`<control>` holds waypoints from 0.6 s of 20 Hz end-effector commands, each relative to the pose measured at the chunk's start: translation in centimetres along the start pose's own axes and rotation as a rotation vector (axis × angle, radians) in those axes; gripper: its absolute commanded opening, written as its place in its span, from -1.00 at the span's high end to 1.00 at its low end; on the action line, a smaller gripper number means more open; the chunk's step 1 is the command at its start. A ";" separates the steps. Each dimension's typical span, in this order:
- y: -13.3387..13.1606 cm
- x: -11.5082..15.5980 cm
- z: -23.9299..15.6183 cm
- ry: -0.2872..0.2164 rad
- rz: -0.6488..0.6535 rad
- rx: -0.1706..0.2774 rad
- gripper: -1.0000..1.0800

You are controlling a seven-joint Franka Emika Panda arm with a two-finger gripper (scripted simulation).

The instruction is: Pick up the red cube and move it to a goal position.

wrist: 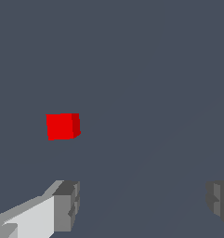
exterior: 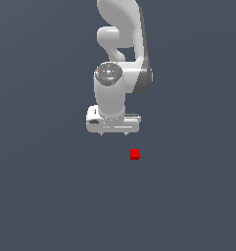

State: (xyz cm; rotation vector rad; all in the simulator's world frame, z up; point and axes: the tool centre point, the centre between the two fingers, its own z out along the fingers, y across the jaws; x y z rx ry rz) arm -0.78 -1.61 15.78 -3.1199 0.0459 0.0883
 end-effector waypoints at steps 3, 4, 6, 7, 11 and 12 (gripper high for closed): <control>-0.1 0.0 0.1 0.001 -0.001 0.000 -0.92; -0.2 0.1 0.3 0.001 -0.001 0.000 -0.92; -0.5 0.1 0.7 0.003 -0.003 -0.001 -0.92; -0.8 0.2 1.0 0.004 -0.005 -0.001 -0.92; -2.2 0.6 2.9 0.012 -0.013 -0.003 -0.92; -2.6 0.7 3.6 0.015 -0.016 -0.004 -0.92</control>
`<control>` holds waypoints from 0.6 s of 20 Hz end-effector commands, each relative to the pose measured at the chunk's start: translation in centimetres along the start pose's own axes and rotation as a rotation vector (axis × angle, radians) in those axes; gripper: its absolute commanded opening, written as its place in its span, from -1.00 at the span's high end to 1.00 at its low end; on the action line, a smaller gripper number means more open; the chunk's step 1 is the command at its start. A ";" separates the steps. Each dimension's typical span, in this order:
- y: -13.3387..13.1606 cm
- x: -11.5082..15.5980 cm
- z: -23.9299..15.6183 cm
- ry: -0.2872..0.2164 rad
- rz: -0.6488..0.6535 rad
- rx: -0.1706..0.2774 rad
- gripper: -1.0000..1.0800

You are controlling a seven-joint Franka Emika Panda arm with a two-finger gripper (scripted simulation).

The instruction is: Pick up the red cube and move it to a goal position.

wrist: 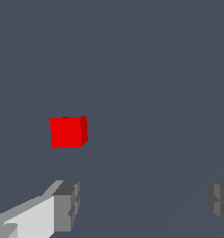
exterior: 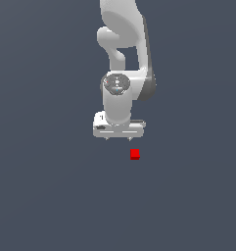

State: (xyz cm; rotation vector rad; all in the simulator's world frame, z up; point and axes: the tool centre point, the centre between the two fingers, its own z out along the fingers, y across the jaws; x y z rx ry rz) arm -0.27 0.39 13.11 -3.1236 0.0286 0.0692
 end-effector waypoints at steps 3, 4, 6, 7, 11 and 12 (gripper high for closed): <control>-2.2 0.6 3.0 0.011 -0.014 -0.003 -0.92; -2.8 0.8 3.8 0.014 -0.017 -0.004 -0.92; -4.0 1.2 5.4 0.021 -0.024 -0.007 -0.92; -4.5 1.3 6.2 0.024 -0.028 -0.008 -0.92; -6.3 2.0 8.7 0.034 -0.038 -0.012 -0.92; -6.6 2.1 9.1 0.036 -0.041 -0.013 -0.92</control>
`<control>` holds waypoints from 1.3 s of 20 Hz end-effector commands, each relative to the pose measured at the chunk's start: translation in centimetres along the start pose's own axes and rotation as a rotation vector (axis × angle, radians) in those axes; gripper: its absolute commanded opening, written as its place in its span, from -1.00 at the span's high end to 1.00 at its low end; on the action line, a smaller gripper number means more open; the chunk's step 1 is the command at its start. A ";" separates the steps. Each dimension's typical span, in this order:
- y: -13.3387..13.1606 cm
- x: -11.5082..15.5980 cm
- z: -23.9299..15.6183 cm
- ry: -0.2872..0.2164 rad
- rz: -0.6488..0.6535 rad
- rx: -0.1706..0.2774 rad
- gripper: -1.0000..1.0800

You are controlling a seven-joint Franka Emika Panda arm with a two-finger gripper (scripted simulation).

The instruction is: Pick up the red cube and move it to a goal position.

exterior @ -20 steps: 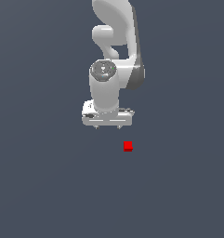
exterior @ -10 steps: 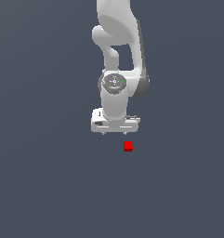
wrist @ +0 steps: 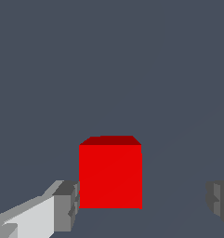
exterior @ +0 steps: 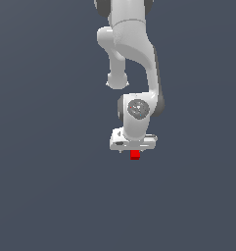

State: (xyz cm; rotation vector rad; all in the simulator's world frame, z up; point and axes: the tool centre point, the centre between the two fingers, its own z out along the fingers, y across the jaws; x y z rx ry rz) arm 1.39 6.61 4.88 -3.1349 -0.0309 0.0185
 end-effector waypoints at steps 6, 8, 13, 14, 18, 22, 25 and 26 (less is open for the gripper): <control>-1.8 0.8 2.6 0.011 -0.010 -0.006 -0.92; -1.9 0.8 2.8 0.011 -0.011 -0.006 -0.92; -1.9 0.8 2.9 0.011 -0.011 -0.006 1.00; -1.9 0.8 2.9 0.011 -0.011 -0.006 1.00; -1.9 0.8 2.9 0.011 -0.011 -0.006 1.00; -1.9 0.8 2.7 0.011 -0.011 -0.006 1.00; -1.9 0.7 2.2 0.011 -0.011 -0.006 1.00; -1.9 0.6 1.9 0.011 -0.011 -0.006 1.00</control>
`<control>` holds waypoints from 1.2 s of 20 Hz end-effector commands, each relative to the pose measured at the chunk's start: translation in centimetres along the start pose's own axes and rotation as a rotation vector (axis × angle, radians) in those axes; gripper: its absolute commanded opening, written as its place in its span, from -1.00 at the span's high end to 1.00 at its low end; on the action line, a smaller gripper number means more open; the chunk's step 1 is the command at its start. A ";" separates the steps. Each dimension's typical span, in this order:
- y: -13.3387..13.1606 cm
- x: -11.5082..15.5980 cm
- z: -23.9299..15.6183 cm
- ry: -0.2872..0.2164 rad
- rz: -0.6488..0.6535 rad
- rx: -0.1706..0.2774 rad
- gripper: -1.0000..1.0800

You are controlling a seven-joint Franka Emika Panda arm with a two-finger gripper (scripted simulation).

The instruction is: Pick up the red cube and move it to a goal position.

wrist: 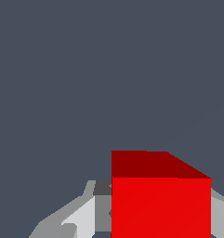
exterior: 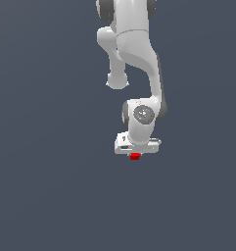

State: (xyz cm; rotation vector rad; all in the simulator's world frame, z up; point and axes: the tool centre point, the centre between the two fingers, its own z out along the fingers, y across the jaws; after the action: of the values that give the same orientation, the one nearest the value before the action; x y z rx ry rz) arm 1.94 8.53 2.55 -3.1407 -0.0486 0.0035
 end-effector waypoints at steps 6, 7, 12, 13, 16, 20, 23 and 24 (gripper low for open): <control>0.1 -0.7 -3.0 0.002 0.000 0.000 1.00; 0.2 -0.8 -3.6 0.002 0.000 0.000 1.00; 0.3 -1.8 -7.6 0.002 0.000 0.000 1.00; 0.4 -2.0 -8.6 0.002 0.000 0.000 1.00; 0.5 -2.7 -11.7 0.002 0.000 0.000 1.00; 0.7 -3.7 -16.2 0.002 0.000 0.000 1.00; 0.8 -4.5 -19.8 0.002 0.000 0.000 1.00; 0.9 -4.8 -21.0 0.002 0.000 0.000 1.00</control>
State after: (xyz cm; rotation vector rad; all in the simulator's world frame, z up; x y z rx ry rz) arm -2.35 7.57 21.66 -3.1412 -0.0489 0.0013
